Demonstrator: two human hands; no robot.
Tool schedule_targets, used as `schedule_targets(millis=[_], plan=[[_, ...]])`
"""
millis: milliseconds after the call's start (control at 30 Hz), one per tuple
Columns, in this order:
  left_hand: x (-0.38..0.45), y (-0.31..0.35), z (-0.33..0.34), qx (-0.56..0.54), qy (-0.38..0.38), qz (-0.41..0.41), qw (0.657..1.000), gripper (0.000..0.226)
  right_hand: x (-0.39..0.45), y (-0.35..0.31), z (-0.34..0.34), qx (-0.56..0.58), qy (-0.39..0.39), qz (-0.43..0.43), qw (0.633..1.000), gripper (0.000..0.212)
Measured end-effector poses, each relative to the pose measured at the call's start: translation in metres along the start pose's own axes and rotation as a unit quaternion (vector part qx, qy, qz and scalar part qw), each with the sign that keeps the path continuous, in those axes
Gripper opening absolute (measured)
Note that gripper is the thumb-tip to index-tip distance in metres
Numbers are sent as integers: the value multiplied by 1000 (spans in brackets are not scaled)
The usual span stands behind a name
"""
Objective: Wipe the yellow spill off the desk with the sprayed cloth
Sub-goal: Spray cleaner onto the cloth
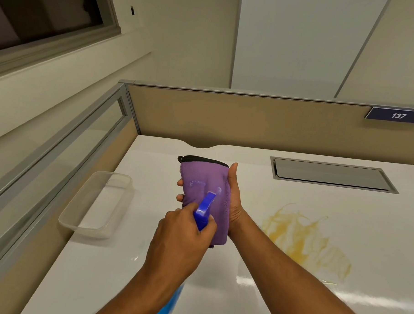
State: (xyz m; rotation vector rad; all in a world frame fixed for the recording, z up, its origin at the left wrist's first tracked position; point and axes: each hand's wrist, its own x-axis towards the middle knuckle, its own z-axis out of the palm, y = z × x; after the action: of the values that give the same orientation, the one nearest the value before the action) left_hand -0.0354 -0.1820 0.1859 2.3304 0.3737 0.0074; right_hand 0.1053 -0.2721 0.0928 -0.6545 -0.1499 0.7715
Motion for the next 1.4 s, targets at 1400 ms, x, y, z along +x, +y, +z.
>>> schedule_targets(millis=[1400], plan=[[-30,-61,0,-31,30,63,997,18,-2,-1,20,82,-31,38,995,125]])
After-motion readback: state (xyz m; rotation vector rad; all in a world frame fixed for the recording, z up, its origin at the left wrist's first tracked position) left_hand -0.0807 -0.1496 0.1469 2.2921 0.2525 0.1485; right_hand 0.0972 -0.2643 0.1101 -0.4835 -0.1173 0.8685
